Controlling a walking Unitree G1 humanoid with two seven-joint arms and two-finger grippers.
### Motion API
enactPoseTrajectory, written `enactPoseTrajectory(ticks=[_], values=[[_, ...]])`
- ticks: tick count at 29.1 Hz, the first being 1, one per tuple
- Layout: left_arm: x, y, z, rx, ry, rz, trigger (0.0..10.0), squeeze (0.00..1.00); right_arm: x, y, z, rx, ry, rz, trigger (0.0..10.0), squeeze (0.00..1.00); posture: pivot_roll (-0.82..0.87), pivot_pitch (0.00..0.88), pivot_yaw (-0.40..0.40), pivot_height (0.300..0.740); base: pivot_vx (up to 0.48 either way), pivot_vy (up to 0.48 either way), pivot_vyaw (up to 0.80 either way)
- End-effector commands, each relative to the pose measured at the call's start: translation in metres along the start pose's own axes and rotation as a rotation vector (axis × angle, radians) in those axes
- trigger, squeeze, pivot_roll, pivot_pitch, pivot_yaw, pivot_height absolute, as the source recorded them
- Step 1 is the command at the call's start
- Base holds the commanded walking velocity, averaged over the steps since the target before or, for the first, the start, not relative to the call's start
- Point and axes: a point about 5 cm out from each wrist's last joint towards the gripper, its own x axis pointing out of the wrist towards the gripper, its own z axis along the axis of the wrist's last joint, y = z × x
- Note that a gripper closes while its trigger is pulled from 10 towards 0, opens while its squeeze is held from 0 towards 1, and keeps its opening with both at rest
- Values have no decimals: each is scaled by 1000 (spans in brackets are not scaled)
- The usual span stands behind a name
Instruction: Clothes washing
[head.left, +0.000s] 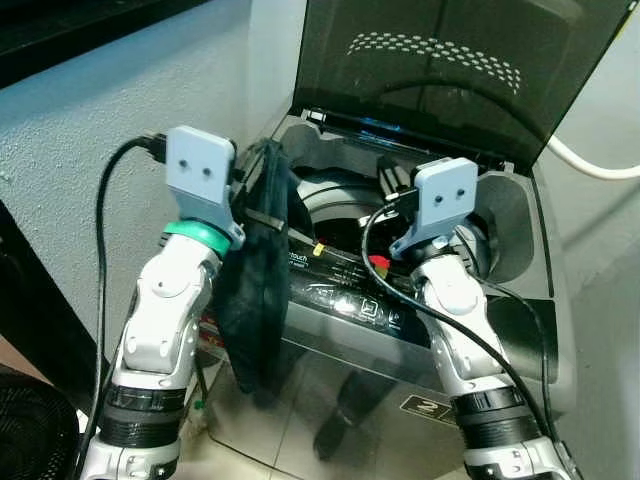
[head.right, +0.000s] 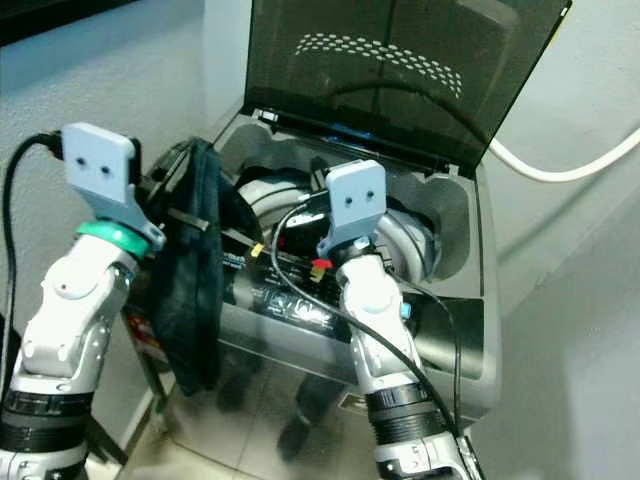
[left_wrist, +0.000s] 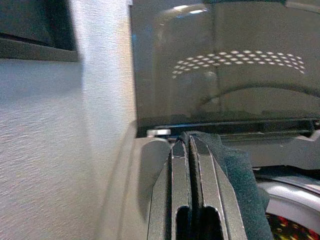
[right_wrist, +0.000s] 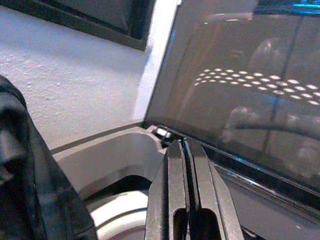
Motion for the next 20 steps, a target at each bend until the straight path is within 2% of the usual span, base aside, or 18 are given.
enactPoseTrajectory(ticks=[1,5,13,16,17,19,20], values=[[7,-7,5,20,-34,-32,10000,0,-1,-1,2,4,-4,-17,10000,0,125,0,-58,740,0,0,0],[3,-3,8,36,-45,-24,10000,0,0,5,-1,13,4,-1,10000,0,153,0,-85,740,0,0,0],[-20,3,9,25,-33,58,10000,0,1,21,-2,48,17,84,10000,0,204,0,-150,740,0,0,0],[-25,3,5,30,-21,80,10000,0,4,12,2,41,12,88,10000,0,215,3,-155,740,0,0,0],[-27,4,6,47,-19,84,10000,0,4,4,3,26,12,77,10000,0,229,8,-156,740,0,0,0],[-34,10,10,79,-21,86,10000,0,-3,-8,4,-9,16,58,10000,0,238,12,-149,740,0,0,0],[-34,10,10,79,-21,86,10000,0,-3,-8,4,-9,16,58,10000,0,238,12,-149,740,0,0,0]])
